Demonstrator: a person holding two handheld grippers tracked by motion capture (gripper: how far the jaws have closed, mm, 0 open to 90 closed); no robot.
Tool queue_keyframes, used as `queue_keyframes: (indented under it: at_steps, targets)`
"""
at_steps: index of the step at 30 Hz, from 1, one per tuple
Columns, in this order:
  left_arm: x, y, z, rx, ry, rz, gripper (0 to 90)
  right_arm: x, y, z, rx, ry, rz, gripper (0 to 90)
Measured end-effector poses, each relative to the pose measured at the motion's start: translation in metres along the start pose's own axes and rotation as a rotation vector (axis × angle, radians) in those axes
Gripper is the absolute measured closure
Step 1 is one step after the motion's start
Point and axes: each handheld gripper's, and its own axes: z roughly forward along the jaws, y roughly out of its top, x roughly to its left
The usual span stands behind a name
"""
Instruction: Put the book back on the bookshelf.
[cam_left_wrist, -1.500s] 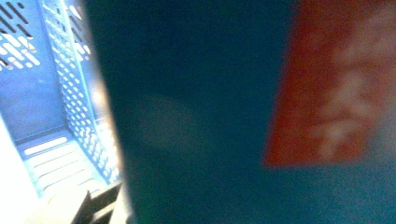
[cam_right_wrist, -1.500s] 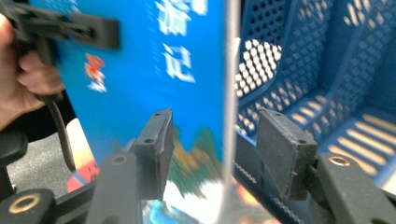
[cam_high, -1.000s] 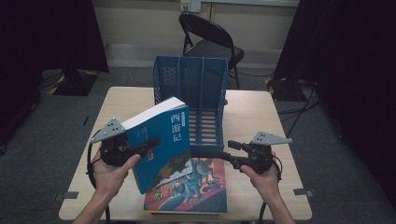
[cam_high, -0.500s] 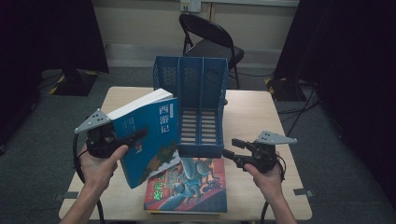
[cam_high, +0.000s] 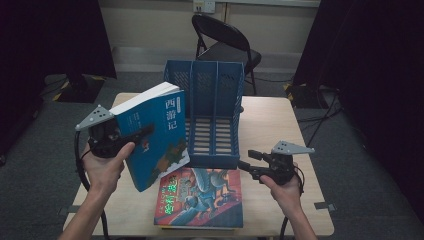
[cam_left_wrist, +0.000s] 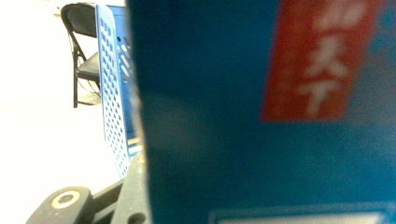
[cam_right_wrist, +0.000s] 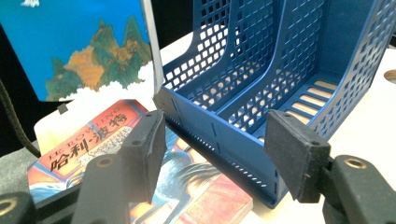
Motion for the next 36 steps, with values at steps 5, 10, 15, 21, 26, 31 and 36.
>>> queue_keyframes:
  at_steps: [5, 10, 15, 21, 26, 31, 36]
  targets:
    - [0.005, 0.006, 0.01, -0.006, 0.03, -0.011, 61.8, -0.001, 0.0, 0.001, 0.005, 0.003, -0.004, 38.8]
    - [0.011, 0.01, 0.019, -0.004, 0.047, -0.036, 61.8, -0.002, 0.0, 0.001, 0.003, 0.002, 0.002, 38.9]
    - [0.01, 0.015, 0.023, 0.006, 0.072, -0.041, 61.8, -0.004, -0.002, 0.001, 0.009, 0.004, 0.01, 38.7]
    - [0.009, 0.024, 0.033, -0.002, 0.113, -0.035, 61.8, -0.005, -0.003, 0.003, 0.016, 0.008, 0.009, 38.7]
    - [0.009, 0.031, 0.045, 0.001, 0.146, -0.023, 61.9, -0.005, -0.003, 0.003, 0.02, 0.009, 0.008, 38.5]
    - [0.008, 0.036, 0.063, 0.001, 0.22, -0.012, 61.9, -0.007, -0.004, 0.003, 0.021, 0.007, 0.011, 38.5]
    - [0.009, 0.036, 0.075, 0.018, 0.255, -0.019, 61.9, -0.01, -0.005, 0.002, 0.021, 0.008, 0.017, 38.5]
